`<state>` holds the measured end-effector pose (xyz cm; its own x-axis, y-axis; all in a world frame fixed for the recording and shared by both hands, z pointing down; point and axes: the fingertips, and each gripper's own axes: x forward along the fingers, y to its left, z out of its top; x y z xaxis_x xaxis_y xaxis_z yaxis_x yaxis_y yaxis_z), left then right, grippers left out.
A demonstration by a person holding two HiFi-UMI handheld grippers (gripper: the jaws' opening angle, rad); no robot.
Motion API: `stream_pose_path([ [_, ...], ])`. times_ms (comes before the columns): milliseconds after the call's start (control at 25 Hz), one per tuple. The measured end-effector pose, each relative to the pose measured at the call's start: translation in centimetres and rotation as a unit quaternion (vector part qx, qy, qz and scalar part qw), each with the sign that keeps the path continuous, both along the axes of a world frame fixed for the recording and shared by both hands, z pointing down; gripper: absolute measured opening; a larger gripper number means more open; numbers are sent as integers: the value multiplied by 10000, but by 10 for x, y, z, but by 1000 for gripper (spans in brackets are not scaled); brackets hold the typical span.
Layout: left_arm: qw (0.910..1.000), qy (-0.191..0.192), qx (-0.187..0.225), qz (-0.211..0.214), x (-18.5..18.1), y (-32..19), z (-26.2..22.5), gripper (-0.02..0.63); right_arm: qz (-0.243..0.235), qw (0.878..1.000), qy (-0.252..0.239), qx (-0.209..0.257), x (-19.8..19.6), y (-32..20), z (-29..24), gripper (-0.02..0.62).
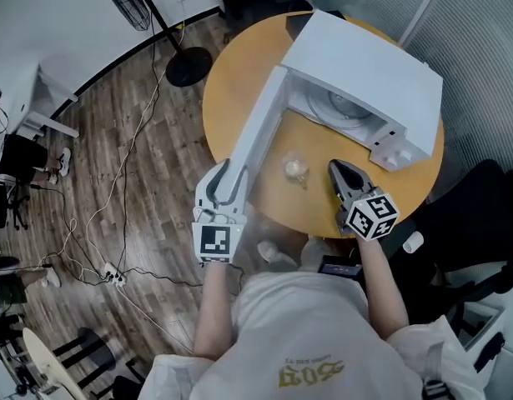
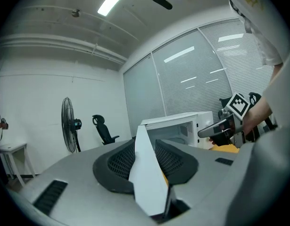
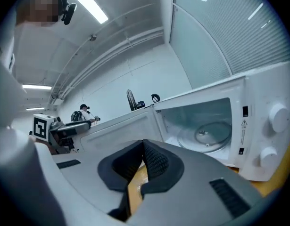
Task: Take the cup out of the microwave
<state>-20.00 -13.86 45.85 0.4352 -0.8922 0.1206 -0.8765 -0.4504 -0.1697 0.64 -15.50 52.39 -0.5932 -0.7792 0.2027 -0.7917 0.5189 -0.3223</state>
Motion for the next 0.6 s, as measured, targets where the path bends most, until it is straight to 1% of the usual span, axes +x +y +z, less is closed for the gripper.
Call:
stream_pose_path([
  [120, 10000, -74, 23, 58, 3, -2, 4, 146, 36, 9998, 50, 185, -8, 4, -20, 11],
  [280, 9999, -85, -45, 89, 3, -3, 8, 146, -9, 9995, -73, 310, -22, 6, -49, 11],
  [400, 9999, -64, -84, 74, 4, -3, 10, 146, -175, 9985, 239, 460, -30, 7, -57, 11],
  [600, 9999, -25, -117, 8, 2, 1, 6, 146, -347, 9971, 409, 537, -37, 11, -68, 11],
])
